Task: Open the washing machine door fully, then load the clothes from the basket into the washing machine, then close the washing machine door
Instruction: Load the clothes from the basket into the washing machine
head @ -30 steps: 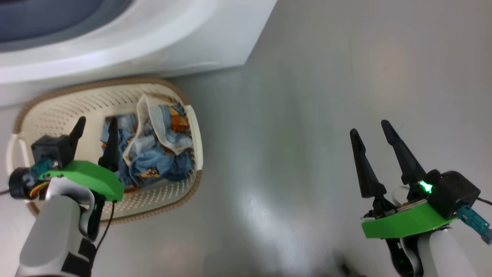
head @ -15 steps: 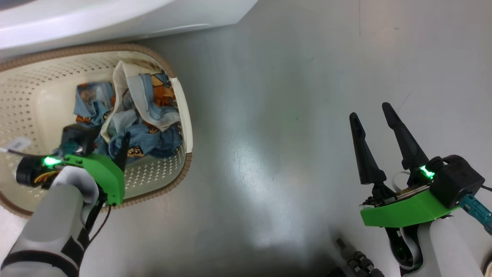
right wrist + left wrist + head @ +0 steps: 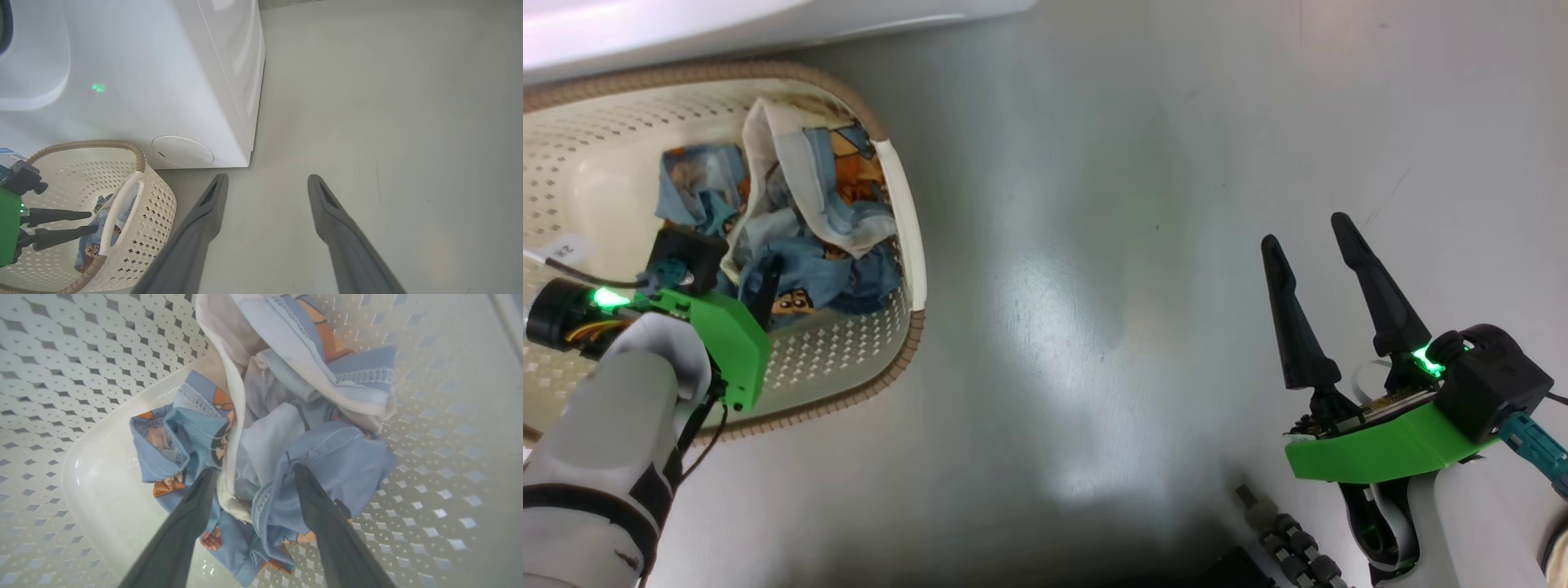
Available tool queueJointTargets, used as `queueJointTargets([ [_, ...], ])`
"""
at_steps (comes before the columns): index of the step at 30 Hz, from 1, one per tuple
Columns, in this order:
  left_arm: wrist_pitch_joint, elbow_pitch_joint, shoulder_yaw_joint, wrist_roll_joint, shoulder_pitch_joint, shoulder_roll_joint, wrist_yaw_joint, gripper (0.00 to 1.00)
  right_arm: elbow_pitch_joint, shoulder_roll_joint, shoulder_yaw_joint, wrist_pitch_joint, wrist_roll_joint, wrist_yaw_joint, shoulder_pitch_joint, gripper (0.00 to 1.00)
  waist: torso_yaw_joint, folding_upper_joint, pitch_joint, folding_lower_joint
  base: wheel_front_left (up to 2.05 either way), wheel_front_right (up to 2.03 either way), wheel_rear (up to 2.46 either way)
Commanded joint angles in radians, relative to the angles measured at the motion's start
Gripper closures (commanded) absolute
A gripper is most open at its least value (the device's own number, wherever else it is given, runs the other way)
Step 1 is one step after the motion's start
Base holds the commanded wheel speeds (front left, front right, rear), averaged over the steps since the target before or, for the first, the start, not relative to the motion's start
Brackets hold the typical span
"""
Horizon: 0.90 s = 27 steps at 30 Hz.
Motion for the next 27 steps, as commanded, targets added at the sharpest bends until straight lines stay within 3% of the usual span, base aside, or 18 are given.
queueJointTargets([
  [1, -0.007, 0.009, 0.001, -0.015, 0.003, 0.038, -0.001, 0.0, -0.024, 0.0, 0.026, -0.005, -0.006, 0.002, 0.016, 0.0, -0.003, -0.0001, 0.02, -0.0001, 0.0, 0.0, 0.0],
  [12, -0.034, 0.055, -0.061, -0.084, -0.088, 0.045, -0.001, 0.0, -0.04, 0.0, 0.04, -0.005, -0.01, 0.002, 0.022, 0.0, -0.005, -0.0001, 0.081, -0.0001, 0.0, 0.0, 0.0],
  [16, 0.003, 0.022, -0.116, -0.158, -0.075, 0.029, -0.001, 0.0, -0.042, 0.001, 0.044, -0.005, -0.009, 0.002, 0.027, 0.0, -0.013, -0.0001, 0.085, -0.0001, 0.0, 0.0, 0.0],
  [21, 0.026, -0.068, -0.197, -0.288, -0.067, 0.053, -0.001, 0.0, -0.047, 0.0, 0.038, -0.005, -0.013, 0.002, 0.027, 0.0, -0.016, -0.0001, 0.081, -0.0001, 0.0, 0.0, 0.0],
  [22, 0.026, -0.077, -0.21, -0.308, -0.069, 0.057, -0.001, 0.09, -0.048, -0.002, 0.036, -0.005, -0.014, 0.002, 0.027, 0.0, -0.014, -0.0001, 0.079, -0.0001, 0.0, 0.0, 0.0],
  [23, 0.022, -0.079, -0.224, -0.32, -0.073, 0.062, -0.001, 0.44, -0.049, -0.003, 0.035, -0.005, -0.015, 0.002, 0.026, 0.0, -0.012, -0.0001, 0.077, -0.0001, 0.0, 0.0, 0.0],
  [24, 0.016, -0.079, -0.235, -0.333, -0.075, 0.064, -0.001, 0.9, -0.05, -0.004, 0.034, -0.005, -0.015, 0.002, 0.025, 0.0, -0.01, -0.0001, 0.073, -0.0001, 0.0, 0.0, 0.0],
  [25, 0.016, -0.079, -0.235, -0.333, -0.075, 0.064, -0.001, 0.9, -0.05, -0.004, 0.034, -0.005, -0.015, 0.002, 0.025, 0.0, -0.01, -0.0001, 0.073, -0.0001, 0.0, 0.0, 0.0],
  [26, 0.004, -0.072, -0.255, -0.358, -0.074, 0.067, -0.001, 1.0, -0.051, -0.006, 0.032, -0.005, -0.017, 0.002, 0.023, 0.0, -0.006, -0.0001, 0.06, -0.0001, 0.0, 0.0, 0.0],
  [27, -0.001, -0.07, -0.264, -0.37, -0.071, 0.065, -0.001, 1.0, -0.051, -0.006, 0.03, -0.005, -0.018, 0.002, 0.023, 0.0, -0.003, -0.0001, 0.053, -0.0001, 0.0, 0.0, 0.0],
])
